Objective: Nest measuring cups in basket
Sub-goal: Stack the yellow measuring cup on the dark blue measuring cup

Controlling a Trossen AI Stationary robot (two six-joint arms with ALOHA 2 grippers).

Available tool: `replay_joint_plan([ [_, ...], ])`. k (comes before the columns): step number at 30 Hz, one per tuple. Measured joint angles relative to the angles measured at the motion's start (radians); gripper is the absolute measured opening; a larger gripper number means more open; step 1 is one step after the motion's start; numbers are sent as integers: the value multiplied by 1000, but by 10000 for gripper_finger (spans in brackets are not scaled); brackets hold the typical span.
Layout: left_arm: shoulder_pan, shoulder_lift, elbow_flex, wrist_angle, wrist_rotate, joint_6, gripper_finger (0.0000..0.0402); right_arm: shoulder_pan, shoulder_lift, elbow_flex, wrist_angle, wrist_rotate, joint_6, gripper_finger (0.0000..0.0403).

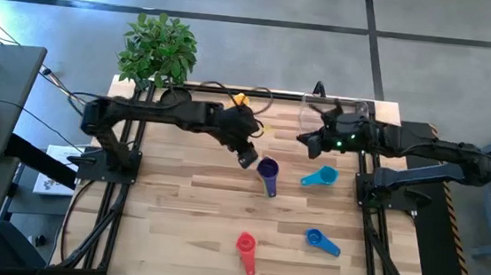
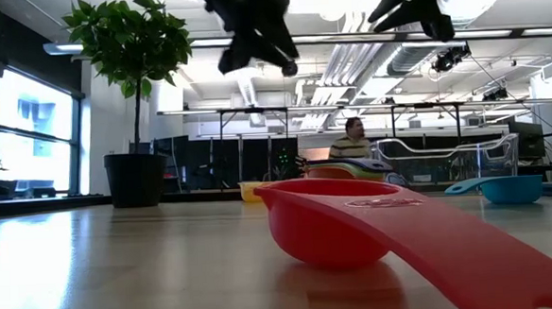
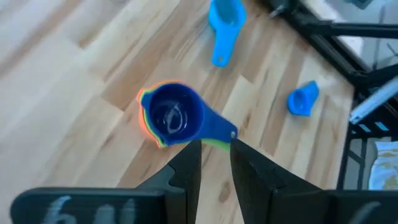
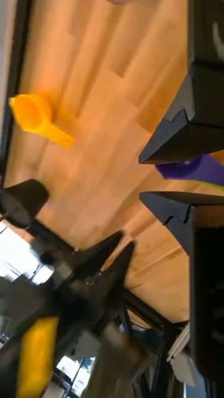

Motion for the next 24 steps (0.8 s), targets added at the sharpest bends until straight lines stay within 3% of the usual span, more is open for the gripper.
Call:
replay_joint_plan([
  [10,-15,-236,0,-134,-12,124,76,189,197,0,1,84,309,73],
  [24,-112,-423,-1,-349,-184,160,76,318,434,0,-3,128,593,73],
])
